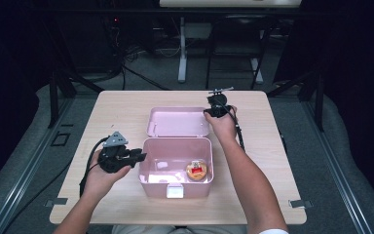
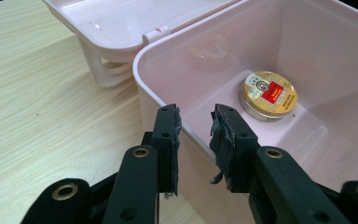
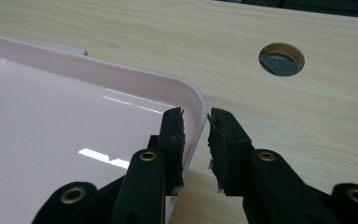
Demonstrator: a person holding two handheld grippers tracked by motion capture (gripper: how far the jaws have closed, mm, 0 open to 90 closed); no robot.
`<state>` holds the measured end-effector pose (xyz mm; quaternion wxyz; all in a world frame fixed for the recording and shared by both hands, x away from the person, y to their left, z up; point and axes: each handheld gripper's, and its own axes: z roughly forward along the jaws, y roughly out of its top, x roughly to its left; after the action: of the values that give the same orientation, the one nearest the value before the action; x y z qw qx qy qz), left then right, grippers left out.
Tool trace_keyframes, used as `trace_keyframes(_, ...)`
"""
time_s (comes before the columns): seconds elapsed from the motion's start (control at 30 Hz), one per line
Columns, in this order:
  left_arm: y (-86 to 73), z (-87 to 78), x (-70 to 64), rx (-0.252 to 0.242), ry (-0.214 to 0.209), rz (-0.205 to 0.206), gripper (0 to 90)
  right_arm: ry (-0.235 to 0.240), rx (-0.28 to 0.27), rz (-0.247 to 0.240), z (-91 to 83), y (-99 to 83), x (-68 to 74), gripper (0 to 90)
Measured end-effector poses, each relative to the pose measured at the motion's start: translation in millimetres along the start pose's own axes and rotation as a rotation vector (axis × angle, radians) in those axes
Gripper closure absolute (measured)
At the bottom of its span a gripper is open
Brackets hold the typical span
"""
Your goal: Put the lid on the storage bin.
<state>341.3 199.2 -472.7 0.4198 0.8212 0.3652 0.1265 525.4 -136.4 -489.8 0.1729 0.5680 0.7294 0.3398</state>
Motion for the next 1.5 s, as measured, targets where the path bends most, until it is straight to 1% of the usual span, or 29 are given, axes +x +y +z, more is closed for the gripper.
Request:
trace_keyframes(0.13,0.0,0.1,0.0,-0.001,0.0,0.0,70.8,-0.016,0.027,0.009,3.3,-0.3,3.4,74.2)
trace_keyframes(0.2,0.0,0.1,0.3,0.0,-0.001,-0.001,70.8,-0.009,0.046,0.017,5.0,-0.8,4.1,74.5)
trace_keyframes(0.3,0.0,0.2,0.3,-0.001,-0.002,-0.003,70.8,-0.021,0.052,0.015,4.6,-0.9,4.7,77.1)
trace_keyframes(0.37,-0.1,0.6,0.1,-0.006,-0.001,-0.003,70.9,-0.015,0.054,0.029,3.1,-0.5,3.6,77.6)
trace_keyframes(0.4,-0.1,0.7,0.0,-0.005,0.0,-0.002,70.8,-0.02,0.052,0.024,2.2,-0.3,3.3,77.9)
trace_keyframes(0.53,-0.2,0.7,-0.1,-0.005,-0.001,-0.001,70.8,-0.028,0.035,0.022,-1.9,1.0,5.3,79.0)
trace_keyframes(0.57,-0.3,0.8,-0.1,-0.006,0.0,-0.001,70.9,-0.029,0.03,0.031,-2.7,1.2,6.3,79.3)
trace_keyframes(0.63,-0.3,0.8,0.0,-0.005,0.0,-0.001,70.8,-0.032,0.017,0.017,-4.1,1.4,6.4,79.5)
trace_keyframes(0.7,-0.5,1.1,-0.1,-0.007,0.002,-0.002,70.8,-0.035,0.005,0.013,-6.2,1.6,6.7,79.7)
trace_keyframes(0.9,-0.7,1.3,-0.5,-0.008,0.003,-0.002,70.8,-0.027,-0.033,0.012,-14.1,3.3,7.0,80.3)
trace_keyframes(0.97,-0.7,1.2,-0.4,-0.007,0.001,-0.001,70.8,-0.029,-0.05,0.006,-17.0,3.9,7.0,80.4)
trace_keyframes(1.07,-0.7,1.2,-0.3,-0.006,0.004,-0.002,70.8,-0.021,-0.079,0.008,-22.5,4.8,7.0,80.5)
trace_keyframes(1.17,-0.8,1.2,-0.1,-0.007,0.002,-0.003,70.8,-0.014,-0.106,-0.001,-27.5,5.9,6.3,80.8)
trace_keyframes(1.5,-0.8,1.5,0.5,-0.01,-0.003,-0.006,70.8,-0.005,-0.159,-0.006,-42.1,8.6,8.0,81.6)
